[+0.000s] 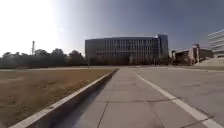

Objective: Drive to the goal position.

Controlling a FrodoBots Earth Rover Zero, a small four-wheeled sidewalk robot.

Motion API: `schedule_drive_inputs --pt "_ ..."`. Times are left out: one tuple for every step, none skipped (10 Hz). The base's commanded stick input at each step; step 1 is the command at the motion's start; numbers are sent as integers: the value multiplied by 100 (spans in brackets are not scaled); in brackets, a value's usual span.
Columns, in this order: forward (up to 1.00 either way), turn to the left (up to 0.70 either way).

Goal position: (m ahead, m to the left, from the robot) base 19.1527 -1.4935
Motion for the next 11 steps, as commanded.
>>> schedule_drive_inputs --pt "4 0" --pt "5 0" --pt "5 0" --pt "5 0" --pt "4 0" --pt "5 0" --pt "5 0" --pt "5 0" --pt "5 0" --pt "5 0" --pt "5 0"
